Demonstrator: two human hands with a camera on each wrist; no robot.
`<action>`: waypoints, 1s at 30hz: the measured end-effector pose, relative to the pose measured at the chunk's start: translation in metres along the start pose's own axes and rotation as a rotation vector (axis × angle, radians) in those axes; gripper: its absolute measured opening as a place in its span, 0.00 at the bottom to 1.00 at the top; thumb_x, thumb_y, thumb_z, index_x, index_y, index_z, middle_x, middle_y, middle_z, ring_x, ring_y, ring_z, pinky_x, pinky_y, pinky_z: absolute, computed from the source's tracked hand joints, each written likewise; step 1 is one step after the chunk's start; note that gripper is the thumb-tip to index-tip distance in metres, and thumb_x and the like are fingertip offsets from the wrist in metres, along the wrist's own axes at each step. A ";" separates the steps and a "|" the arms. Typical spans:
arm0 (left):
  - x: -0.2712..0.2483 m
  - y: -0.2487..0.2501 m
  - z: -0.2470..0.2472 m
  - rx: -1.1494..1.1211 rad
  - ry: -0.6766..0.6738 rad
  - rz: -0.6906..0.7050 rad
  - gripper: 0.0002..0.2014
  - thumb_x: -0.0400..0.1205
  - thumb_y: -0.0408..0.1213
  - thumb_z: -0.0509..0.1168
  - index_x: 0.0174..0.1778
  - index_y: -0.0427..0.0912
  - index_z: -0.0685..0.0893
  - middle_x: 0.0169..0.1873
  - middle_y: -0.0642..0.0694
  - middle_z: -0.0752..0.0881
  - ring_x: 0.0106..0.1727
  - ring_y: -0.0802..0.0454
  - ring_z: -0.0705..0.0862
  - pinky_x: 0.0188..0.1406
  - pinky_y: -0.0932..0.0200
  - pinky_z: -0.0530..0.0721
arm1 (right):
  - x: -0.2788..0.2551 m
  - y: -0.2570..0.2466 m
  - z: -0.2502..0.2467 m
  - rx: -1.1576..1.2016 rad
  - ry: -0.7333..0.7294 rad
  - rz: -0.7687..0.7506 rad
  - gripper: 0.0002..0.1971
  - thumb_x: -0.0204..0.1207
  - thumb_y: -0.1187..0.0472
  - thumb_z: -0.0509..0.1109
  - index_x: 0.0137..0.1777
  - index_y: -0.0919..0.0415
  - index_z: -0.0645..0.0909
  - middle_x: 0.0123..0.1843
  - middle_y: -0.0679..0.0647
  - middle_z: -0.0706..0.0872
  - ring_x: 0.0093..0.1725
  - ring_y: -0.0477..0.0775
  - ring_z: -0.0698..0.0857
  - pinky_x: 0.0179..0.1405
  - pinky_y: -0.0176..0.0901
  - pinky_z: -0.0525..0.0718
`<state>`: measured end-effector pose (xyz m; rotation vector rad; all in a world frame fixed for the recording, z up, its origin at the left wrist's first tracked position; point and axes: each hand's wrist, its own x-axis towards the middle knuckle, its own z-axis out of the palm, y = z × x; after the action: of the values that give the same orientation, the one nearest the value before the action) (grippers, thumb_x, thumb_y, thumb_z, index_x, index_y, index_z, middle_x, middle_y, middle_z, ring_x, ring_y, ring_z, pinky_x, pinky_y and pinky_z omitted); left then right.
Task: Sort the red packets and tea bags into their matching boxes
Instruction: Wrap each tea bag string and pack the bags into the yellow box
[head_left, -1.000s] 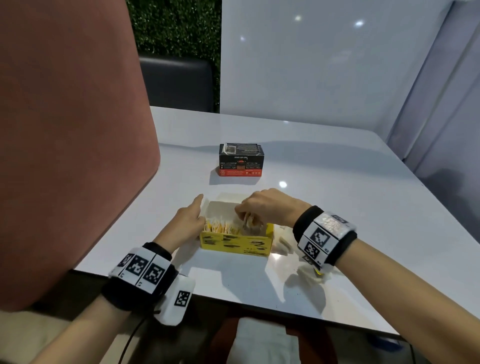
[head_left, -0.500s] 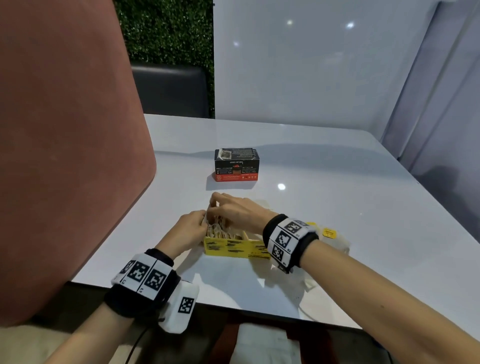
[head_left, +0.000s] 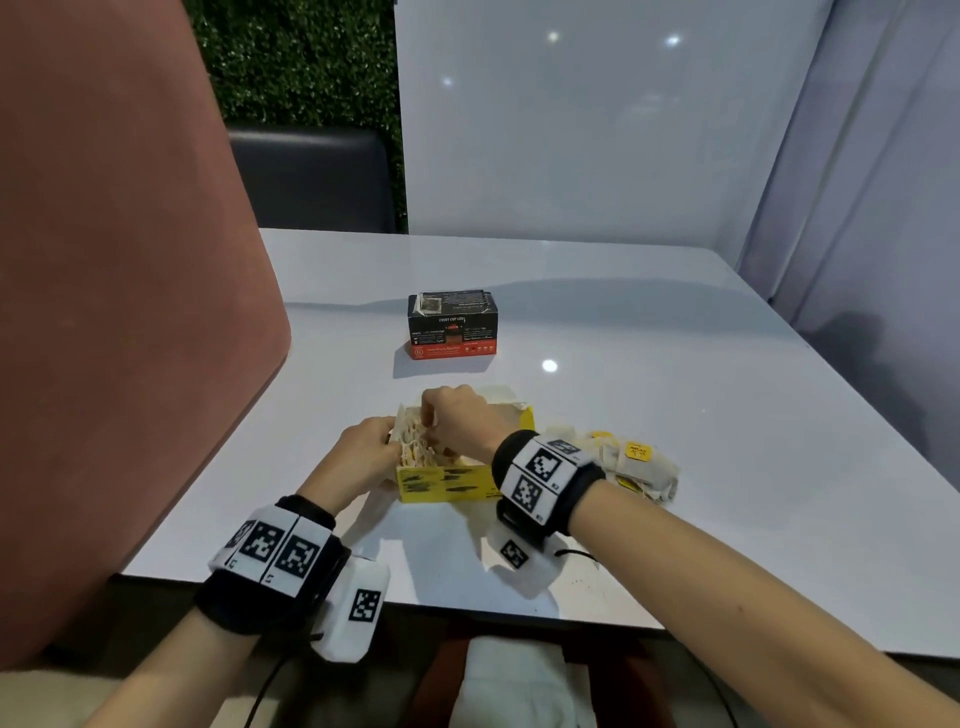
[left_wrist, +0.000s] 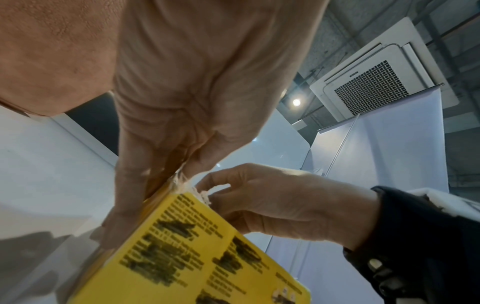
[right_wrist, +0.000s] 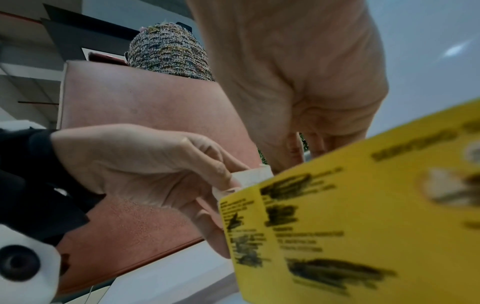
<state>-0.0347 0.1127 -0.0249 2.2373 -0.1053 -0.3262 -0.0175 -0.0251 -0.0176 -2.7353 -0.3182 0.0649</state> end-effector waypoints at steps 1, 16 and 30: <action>0.000 0.001 0.000 -0.003 0.004 -0.001 0.15 0.78 0.25 0.53 0.53 0.36 0.83 0.47 0.36 0.88 0.44 0.41 0.89 0.45 0.45 0.89 | 0.001 -0.002 0.002 -0.008 0.001 -0.007 0.11 0.78 0.68 0.62 0.58 0.67 0.80 0.58 0.64 0.83 0.58 0.64 0.82 0.50 0.49 0.78; 0.004 0.003 -0.003 -0.021 0.012 -0.031 0.18 0.78 0.23 0.52 0.57 0.37 0.83 0.53 0.34 0.86 0.51 0.39 0.86 0.49 0.43 0.88 | -0.058 0.099 -0.070 0.022 0.186 0.200 0.07 0.74 0.67 0.71 0.52 0.61 0.83 0.52 0.59 0.86 0.50 0.58 0.84 0.48 0.45 0.81; -0.017 0.037 -0.001 0.114 0.234 0.163 0.28 0.84 0.44 0.59 0.80 0.43 0.60 0.77 0.42 0.69 0.74 0.42 0.71 0.71 0.52 0.68 | -0.098 0.173 -0.057 -0.059 0.031 0.512 0.09 0.70 0.61 0.75 0.42 0.53 0.76 0.48 0.53 0.82 0.54 0.59 0.83 0.45 0.44 0.77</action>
<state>-0.0494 0.0935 0.0075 2.3441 -0.1830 0.0315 -0.0711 -0.2248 -0.0301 -2.8009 0.3989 0.1515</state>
